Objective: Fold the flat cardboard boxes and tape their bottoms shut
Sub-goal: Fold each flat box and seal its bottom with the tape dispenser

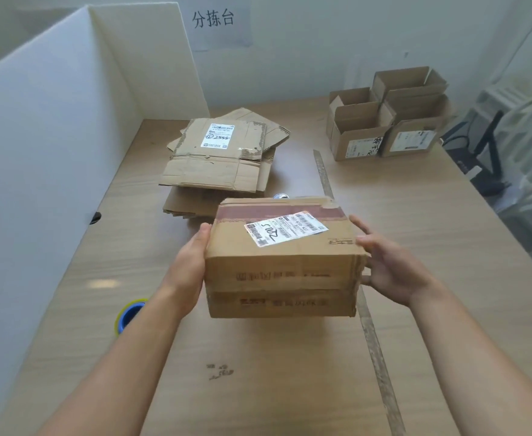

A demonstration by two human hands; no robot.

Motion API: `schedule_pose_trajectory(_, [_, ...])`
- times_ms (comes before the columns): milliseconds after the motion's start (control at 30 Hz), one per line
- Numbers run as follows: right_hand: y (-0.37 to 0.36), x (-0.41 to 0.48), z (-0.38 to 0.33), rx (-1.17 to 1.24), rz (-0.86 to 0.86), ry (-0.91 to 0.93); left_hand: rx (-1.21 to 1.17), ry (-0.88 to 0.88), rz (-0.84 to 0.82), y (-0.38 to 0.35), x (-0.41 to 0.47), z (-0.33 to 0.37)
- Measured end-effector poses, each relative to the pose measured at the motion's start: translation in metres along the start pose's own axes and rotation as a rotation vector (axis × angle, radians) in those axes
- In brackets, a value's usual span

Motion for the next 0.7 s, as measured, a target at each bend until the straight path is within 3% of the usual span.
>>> schedule_pose_trajectory(100, [0.003,0.000,-0.006,0.126,0.142,0.142,0.017,-0.071,-0.053,-0.004,-0.003,-0.001])
schedule_pose_trajectory(167, [0.001,-0.001,-0.006,0.083,0.209,0.151,0.010,-0.064,-0.068,-0.001,-0.004,-0.011])
schedule_pose_trajectory(333, [0.003,0.005,0.009,0.000,0.205,0.104,0.100,-0.046,-0.006,0.002,-0.013,-0.037])
schedule_pose_trajectory(567, [0.018,0.001,0.029,0.143,0.233,0.133,-0.052,0.004,0.086,0.003,-0.029,-0.063])
schedule_pose_trajectory(700, [0.018,-0.005,0.030,-0.034,0.250,0.119,-0.064,0.017,0.112,0.007,-0.036,-0.061])
Point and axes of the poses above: each hand's wrist, its own x-axis towards the middle knuckle, its own y-axis out of the back of the hand, z = x × y, the point moved 3 cm from there along x, towards the middle knuckle, and after that the axes turned 10 degrees about -z, right-handed, at the moved point
